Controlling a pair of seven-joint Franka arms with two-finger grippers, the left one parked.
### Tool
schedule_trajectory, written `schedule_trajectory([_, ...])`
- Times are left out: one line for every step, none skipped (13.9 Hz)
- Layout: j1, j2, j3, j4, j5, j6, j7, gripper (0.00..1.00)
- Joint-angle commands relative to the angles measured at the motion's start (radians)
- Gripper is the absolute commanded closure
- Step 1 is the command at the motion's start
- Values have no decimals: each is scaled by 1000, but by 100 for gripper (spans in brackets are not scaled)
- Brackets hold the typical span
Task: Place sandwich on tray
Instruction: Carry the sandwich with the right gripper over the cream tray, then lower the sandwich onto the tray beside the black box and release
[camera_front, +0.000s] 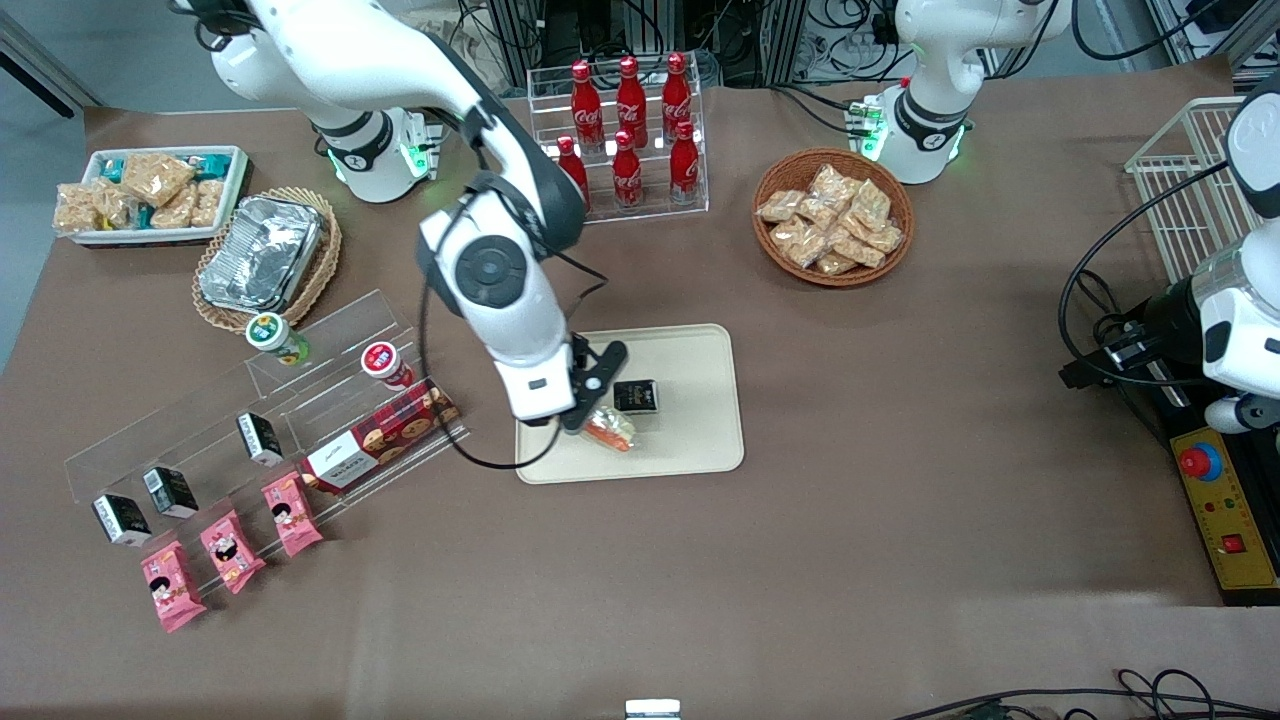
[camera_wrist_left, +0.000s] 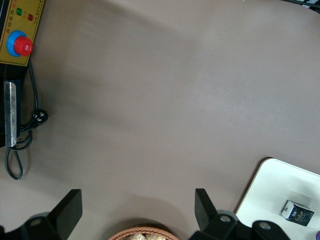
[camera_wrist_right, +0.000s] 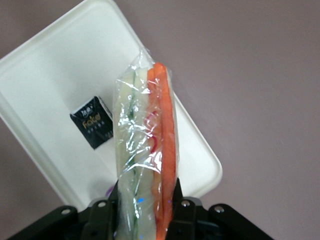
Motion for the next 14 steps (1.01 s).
schedule_trajectory([47, 86, -10, 33, -90, 65, -16, 60])
schedule_trajectory([50, 106, -10, 33, -104, 93, -16, 60])
schedule_trajectory([53, 126, -10, 33, -106, 122, -17, 60])
schedule_trajectory([53, 145, -10, 33, -108, 151, -17, 53])
schedule_trajectory([56, 160, -10, 32, -108, 169, -16, 52])
schedule_trajectory([64, 168, -10, 32, -109, 180, -16, 51])
schedule_trajectory([67, 169, -10, 32, -108, 186, -14, 36])
schedule_trajectory([67, 168, -10, 32, -103, 190, -14, 1])
schedule_trajectory([62, 163, -10, 32, -107, 188, -25, 1])
schedule_trajectory([59, 157, -11, 32, -103, 183, -23, 1])
schedule_trajectory([50, 151, -11, 30, -106, 174, -26, 1])
schedule_trajectory([47, 140, -11, 29, -106, 171, -23, 1])
schedule_trajectory([45, 116, -16, 29, -95, 153, -22, 1])
schedule_trajectory([30, 76, -19, 29, -92, 118, -19, 1])
